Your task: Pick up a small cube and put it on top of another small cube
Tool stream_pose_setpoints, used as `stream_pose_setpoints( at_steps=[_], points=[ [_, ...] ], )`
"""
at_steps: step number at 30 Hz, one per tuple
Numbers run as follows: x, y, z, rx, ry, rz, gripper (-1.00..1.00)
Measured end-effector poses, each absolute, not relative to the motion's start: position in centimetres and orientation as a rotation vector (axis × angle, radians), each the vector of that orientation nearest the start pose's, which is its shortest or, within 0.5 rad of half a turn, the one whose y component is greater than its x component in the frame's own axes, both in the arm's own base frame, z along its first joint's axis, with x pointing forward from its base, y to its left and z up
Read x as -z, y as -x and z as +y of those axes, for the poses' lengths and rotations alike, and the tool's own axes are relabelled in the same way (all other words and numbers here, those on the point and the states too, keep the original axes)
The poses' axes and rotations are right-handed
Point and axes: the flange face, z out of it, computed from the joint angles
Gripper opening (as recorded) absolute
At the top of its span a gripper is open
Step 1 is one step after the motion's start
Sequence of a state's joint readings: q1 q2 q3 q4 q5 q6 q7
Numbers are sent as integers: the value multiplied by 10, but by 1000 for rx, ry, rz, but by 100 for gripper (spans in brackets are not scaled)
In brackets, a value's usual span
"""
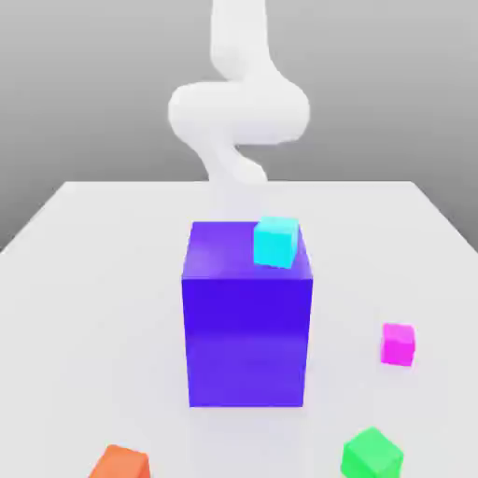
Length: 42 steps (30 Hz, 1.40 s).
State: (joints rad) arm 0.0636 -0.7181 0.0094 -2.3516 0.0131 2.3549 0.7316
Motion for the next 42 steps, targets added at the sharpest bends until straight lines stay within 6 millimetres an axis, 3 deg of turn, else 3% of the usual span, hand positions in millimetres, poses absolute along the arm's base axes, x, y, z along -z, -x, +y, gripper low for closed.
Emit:
stream_pose_setpoints(
  at_steps=[4, 9, 14, 18, 20, 21, 27, 28, 35, 42],
  points=[
    [-562, -415, 92, 752, 2748, 573, 0],
    [-441, -413, 167, 532, 2915, 166, 0],
    [-325, -369, 226, 309, 3010, -270, 0],
    [-242, -308, 259, 125, 3025, -663, 0],
    [-206, -279, 262, 40, 3018, -826, 0],
    [-193, -274, 261, 21, 3017, -855, 0],
    [-134, -268, 260, 0, 3014, -882, 0],
    [-128, -268, 259, 0, 3014, -883, -100],
    [-128, -268, 259, -1, 3015, -883, -100],
    [-186, -272, 259, 0, 3021, -868, -100]
  ],
)
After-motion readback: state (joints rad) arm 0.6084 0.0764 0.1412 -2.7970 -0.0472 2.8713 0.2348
